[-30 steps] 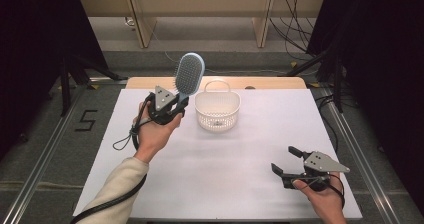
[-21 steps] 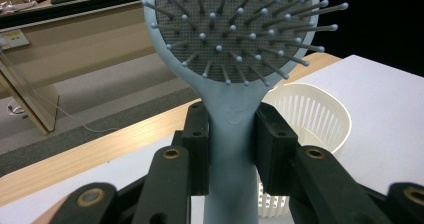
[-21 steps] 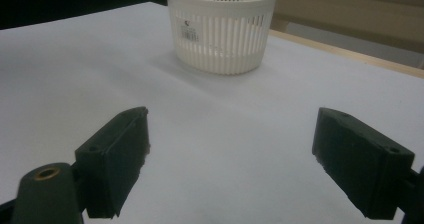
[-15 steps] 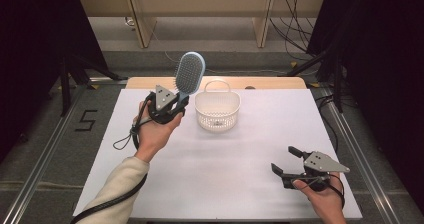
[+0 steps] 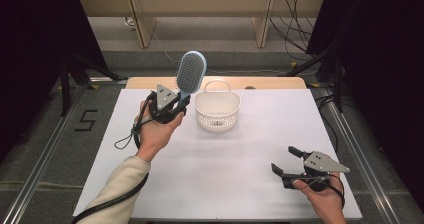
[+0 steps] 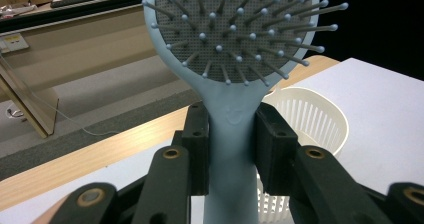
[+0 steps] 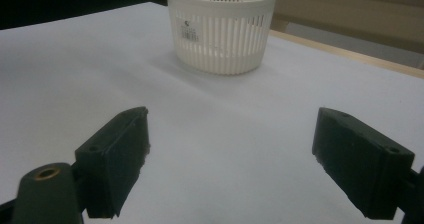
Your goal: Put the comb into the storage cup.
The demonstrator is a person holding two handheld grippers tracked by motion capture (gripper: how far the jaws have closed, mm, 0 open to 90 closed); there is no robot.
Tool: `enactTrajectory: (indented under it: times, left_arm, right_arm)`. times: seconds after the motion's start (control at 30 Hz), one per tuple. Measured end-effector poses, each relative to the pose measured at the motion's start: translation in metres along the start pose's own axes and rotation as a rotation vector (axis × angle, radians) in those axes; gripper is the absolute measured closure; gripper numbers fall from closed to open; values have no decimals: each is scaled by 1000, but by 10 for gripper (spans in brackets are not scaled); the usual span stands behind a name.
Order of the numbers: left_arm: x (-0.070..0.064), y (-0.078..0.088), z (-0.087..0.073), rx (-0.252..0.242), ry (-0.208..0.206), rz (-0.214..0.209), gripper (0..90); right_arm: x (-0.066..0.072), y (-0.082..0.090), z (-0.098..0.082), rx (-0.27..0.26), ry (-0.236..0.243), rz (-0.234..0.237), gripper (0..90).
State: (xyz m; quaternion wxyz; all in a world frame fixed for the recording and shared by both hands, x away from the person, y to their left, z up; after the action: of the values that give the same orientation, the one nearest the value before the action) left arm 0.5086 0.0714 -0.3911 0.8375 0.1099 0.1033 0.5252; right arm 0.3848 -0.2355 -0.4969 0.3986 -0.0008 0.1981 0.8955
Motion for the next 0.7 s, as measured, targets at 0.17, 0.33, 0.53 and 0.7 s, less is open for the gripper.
enactTrajectory:
  times: [0.17,0.33,0.53,0.7]
  left_arm:
    - [-1,-2,0,0,4,-2,697]
    - [-3,-2,1,-1,2,-5,697]
    - [-4,-2,2,-3,1,-7,697]
    - [-4,-3,2,-3,3,-7,696]
  right_arm:
    - [0,0,0,1,1,-2,159]
    - [0,0,0,-1,1,-1,159]
    - [0,0,0,0,-1,-1,159]
    - [0,0,0,1,-1,-2,159]
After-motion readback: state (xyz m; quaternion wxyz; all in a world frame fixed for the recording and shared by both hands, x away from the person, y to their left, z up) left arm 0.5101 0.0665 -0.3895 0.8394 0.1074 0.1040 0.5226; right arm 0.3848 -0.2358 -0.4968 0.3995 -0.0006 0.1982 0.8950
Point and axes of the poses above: each handheld gripper's, and its own axes: y roughly backward along the jaws, z roughly out of its top, x roughly to its left, the point moved 10 cm from there along -y, roughly forward along the jaws, and after that the axes turned 8 degrees about y, right-handed, at the moved point
